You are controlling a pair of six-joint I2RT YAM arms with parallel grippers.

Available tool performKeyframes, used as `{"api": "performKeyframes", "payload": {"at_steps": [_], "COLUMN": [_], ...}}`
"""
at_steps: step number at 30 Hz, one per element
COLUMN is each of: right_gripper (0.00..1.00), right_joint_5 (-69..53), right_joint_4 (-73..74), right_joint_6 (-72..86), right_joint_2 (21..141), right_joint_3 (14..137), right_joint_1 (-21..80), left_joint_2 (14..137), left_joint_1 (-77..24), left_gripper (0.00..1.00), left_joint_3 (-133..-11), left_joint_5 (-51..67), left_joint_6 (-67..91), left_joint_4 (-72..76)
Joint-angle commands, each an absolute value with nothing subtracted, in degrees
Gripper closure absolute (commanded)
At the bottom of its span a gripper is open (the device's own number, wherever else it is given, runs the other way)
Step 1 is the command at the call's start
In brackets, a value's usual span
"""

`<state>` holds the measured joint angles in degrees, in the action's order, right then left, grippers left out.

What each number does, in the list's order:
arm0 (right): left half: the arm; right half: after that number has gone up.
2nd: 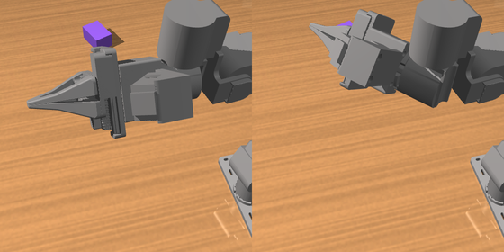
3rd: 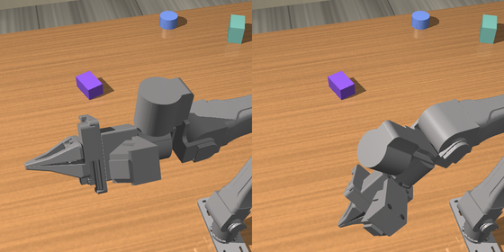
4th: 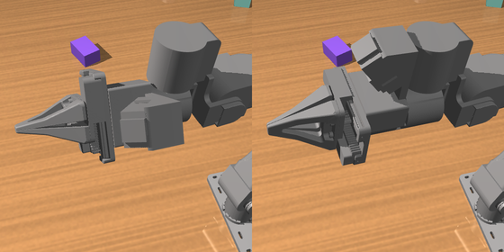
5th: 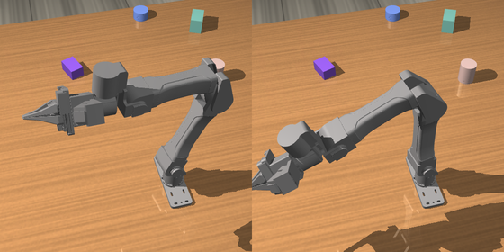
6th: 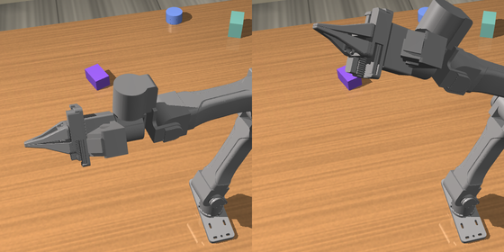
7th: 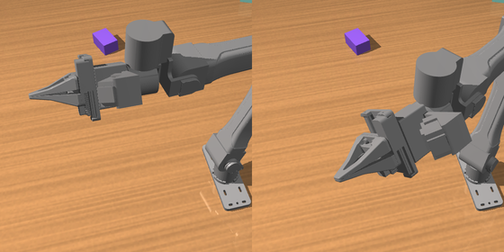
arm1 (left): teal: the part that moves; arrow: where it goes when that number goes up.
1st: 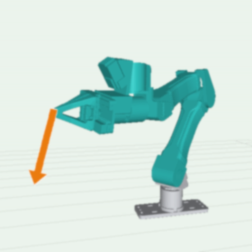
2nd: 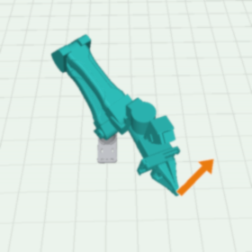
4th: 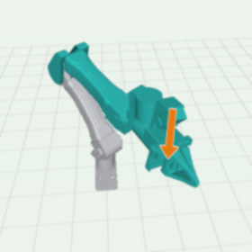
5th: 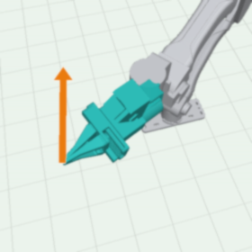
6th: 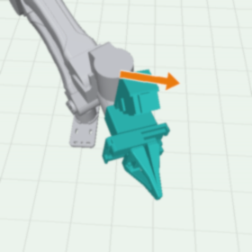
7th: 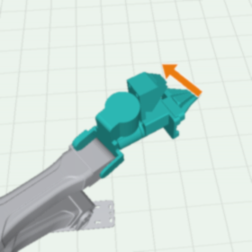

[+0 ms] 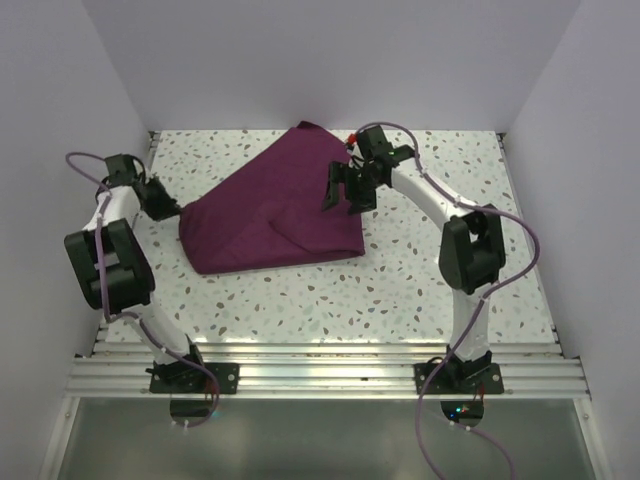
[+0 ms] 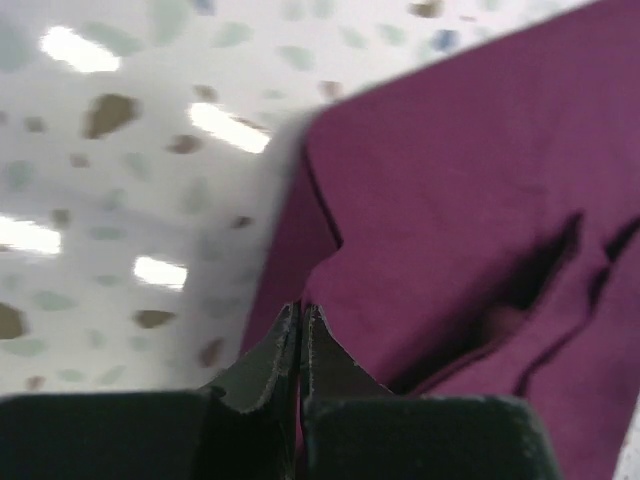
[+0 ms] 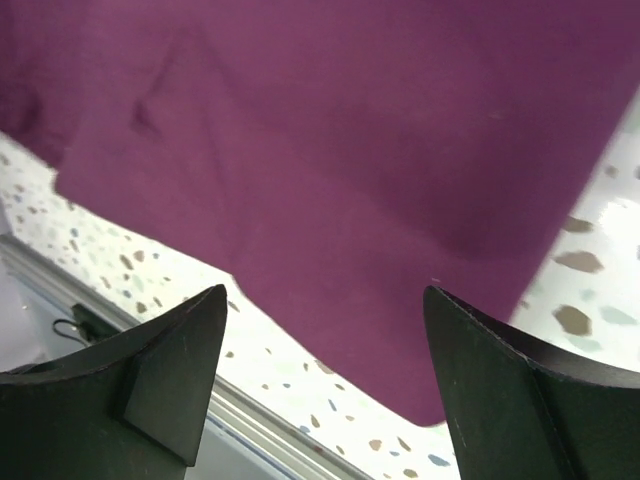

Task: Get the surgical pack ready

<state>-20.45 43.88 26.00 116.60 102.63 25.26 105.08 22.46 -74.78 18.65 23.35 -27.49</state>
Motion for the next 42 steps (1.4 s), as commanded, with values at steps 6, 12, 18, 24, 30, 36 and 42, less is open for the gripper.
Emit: {"api": "performKeyframes", "payload": {"at_steps": [6,12,18,24,30,36,42], "right_gripper": [0.20,0.21,0.21,0.22,0.23,0.24,0.24], "right_joint_5": [-15.30,-15.12,-14.32,-15.73,-21.79,-28.73,-27.69], "right_joint_4": [49.83,48.70,48.95,49.56,45.71,38.24,37.71], "right_joint_6": [22.59,22.59,23.99,23.73,25.30,30.57,31.64], "right_joint_2": [115.31,114.87,116.54,119.70,121.20,119.80,118.22], "right_joint_3": [103.80,101.52,100.02,100.18,96.78,90.72,90.17], "right_joint_1": [19.52,17.49,15.91,15.38,15.38,15.38,15.21], "left_joint_2": [94.22,95.09,99.22,102.91,108.00,113.89,117.68], "left_joint_1": [7.32,-1.82,-10.09,-16.33,-21.00,-24.52,-27.77], "left_gripper": [1.00,1.00,1.00,1.00,1.00,1.00,1.00], "left_joint_3": [-79.80,-83.05,-88.50,-95.36,-102.47,-108.10,-109.16], "left_joint_5": [24.61,24.87,24.26,23.47,22.94,22.68,22.59], "left_joint_6": [37.52,43.59,47.19,49.22,50.62,51.33,51.85], "left_joint_4": [-26.37,-24.17,-23.64,-24.61,-25.57,-25.66,-25.40]}}
